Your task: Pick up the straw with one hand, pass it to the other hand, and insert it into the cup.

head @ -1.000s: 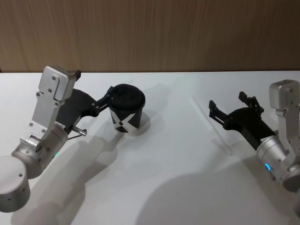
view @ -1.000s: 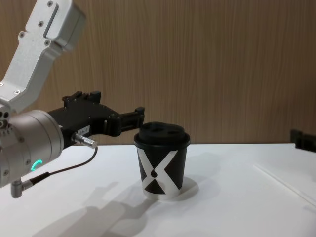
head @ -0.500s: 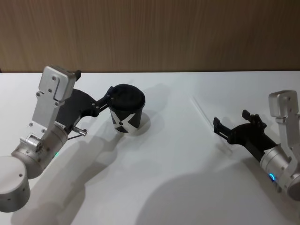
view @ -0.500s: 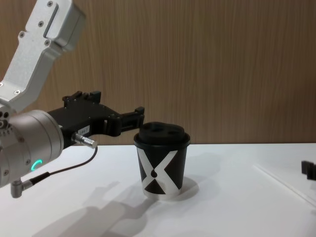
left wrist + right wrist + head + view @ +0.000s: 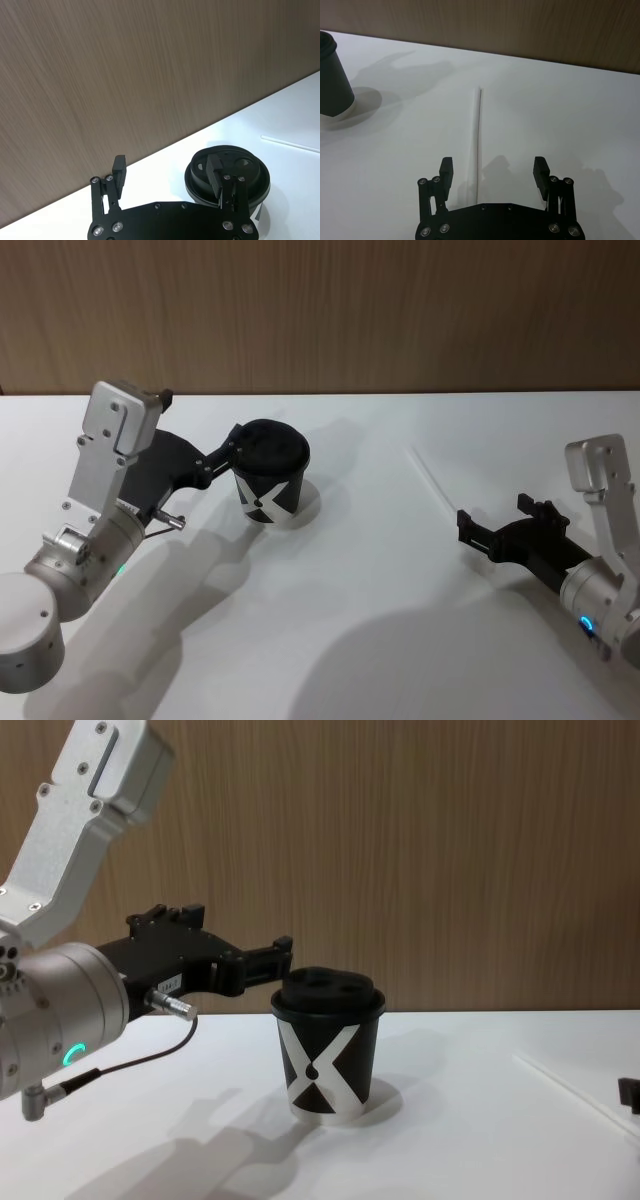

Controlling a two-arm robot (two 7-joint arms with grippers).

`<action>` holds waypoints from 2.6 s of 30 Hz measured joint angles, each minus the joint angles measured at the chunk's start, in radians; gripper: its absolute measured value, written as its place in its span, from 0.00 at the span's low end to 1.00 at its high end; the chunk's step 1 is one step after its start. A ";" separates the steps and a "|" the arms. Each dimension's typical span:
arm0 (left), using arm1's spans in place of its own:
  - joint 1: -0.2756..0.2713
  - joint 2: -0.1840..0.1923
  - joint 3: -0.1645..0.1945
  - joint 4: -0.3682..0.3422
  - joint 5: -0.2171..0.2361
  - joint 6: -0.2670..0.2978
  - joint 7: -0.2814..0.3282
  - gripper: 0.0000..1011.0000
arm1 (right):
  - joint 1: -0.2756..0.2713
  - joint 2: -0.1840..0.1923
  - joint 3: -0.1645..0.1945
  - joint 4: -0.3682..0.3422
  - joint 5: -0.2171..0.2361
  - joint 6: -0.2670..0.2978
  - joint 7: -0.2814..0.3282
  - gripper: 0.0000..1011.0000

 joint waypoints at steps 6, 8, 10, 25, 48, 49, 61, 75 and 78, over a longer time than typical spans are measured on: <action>0.000 0.000 0.000 0.000 0.000 0.000 0.000 0.99 | 0.010 0.012 -0.001 -0.002 -0.003 0.042 0.014 0.99; 0.000 0.000 0.000 0.000 0.000 0.000 0.000 0.99 | 0.017 0.018 -0.005 -0.002 -0.005 0.060 0.024 0.99; 0.000 0.000 0.000 0.000 0.000 0.000 0.000 0.99 | 0.019 0.020 -0.006 -0.001 -0.005 0.064 0.026 0.99; 0.000 0.000 0.000 0.000 0.000 0.000 0.000 0.99 | 0.048 0.031 -0.027 0.018 -0.018 0.126 0.068 0.99; 0.000 0.000 0.000 0.000 0.000 0.000 0.000 0.99 | 0.054 0.030 -0.040 0.022 -0.056 0.141 0.077 0.79; 0.000 0.000 0.000 0.000 0.000 0.000 0.000 0.99 | 0.053 0.030 -0.041 0.022 -0.058 0.141 0.077 0.75; 0.000 0.000 0.000 0.000 0.000 0.000 0.000 0.99 | 0.049 0.032 -0.050 0.022 -0.083 0.143 0.079 0.39; 0.000 0.000 0.000 0.000 0.000 0.000 0.000 0.99 | 0.050 0.037 -0.062 0.029 -0.110 0.145 0.090 0.15; 0.000 0.000 0.000 0.000 0.000 0.000 0.000 0.99 | 0.051 0.038 -0.064 0.031 -0.115 0.145 0.093 0.12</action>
